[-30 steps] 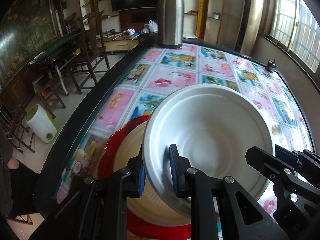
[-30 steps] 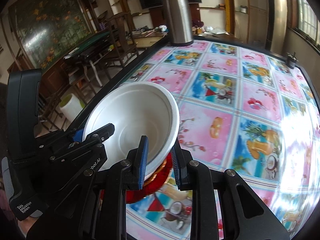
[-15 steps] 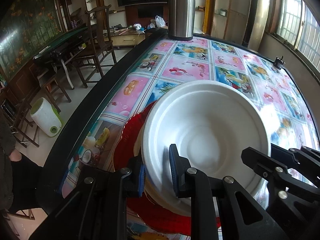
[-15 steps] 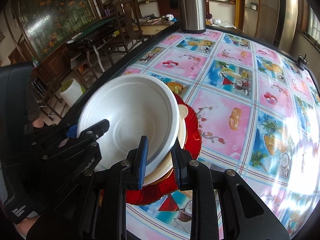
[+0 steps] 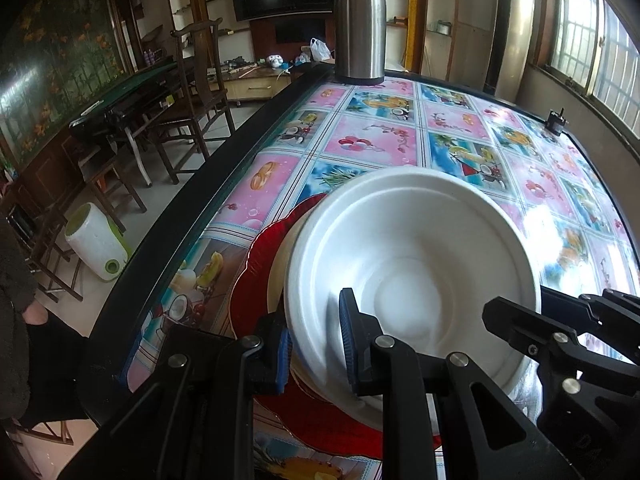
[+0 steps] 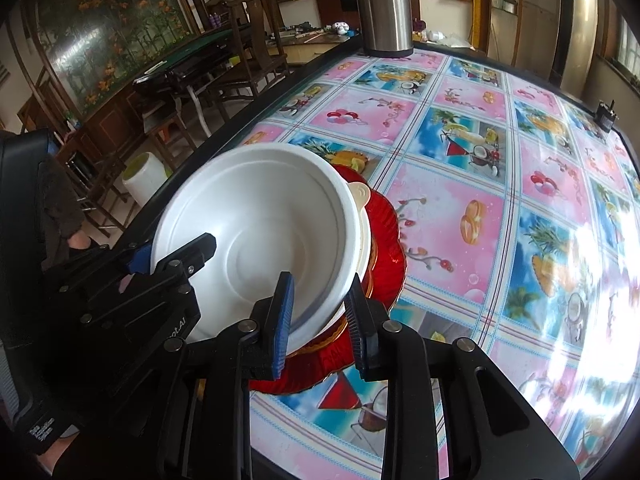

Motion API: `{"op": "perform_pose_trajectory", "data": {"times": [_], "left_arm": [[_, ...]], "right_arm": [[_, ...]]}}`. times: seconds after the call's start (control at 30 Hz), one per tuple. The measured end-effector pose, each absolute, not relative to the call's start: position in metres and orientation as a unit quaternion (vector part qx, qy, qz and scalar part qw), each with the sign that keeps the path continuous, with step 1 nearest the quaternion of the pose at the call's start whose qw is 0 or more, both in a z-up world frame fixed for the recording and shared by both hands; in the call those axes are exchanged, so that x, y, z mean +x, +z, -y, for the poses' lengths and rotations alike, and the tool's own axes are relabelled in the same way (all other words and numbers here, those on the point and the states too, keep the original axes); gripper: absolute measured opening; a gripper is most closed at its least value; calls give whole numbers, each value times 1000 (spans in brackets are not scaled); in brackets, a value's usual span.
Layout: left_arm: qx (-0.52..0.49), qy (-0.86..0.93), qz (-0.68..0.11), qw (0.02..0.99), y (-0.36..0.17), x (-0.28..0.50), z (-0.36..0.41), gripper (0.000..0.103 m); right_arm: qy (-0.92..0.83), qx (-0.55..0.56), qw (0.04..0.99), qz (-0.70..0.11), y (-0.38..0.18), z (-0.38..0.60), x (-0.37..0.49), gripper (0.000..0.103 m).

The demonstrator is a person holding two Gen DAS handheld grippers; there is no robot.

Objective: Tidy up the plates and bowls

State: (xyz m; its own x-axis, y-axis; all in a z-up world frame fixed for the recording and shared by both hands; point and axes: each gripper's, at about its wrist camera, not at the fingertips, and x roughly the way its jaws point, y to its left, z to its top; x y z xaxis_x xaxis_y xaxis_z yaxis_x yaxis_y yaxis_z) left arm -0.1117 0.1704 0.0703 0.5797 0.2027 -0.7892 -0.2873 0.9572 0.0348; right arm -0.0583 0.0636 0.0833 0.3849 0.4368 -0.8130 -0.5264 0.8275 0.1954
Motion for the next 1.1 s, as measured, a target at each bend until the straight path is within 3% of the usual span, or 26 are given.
{"op": "perform_pose_trajectory", "data": {"times": [0.13,0.3,0.43,0.63,0.77,1.1], "left_arm": [[-50,143,-437,887,70,-113,-170,26],[-55,132,-435,889,70,-113,-168,46],[-62,131,-428,892,70,-115,-167,49],[-81,134,-400,903,80,-122,-171,72],[-76,143,-386,908,88,-125,-171,77],[-37,165,-370,913,90,-130,-163,79]], "right_arm": [[288,-40,832,-472,84,-61,-58,26],[283,-32,834,-472,83,-56,-58,26],[280,-26,838,-468,86,-51,-60,26],[268,-19,850,-452,91,-43,-64,26],[258,-18,857,-446,92,-40,-65,41],[248,-13,869,-429,91,-38,-72,43]]}}
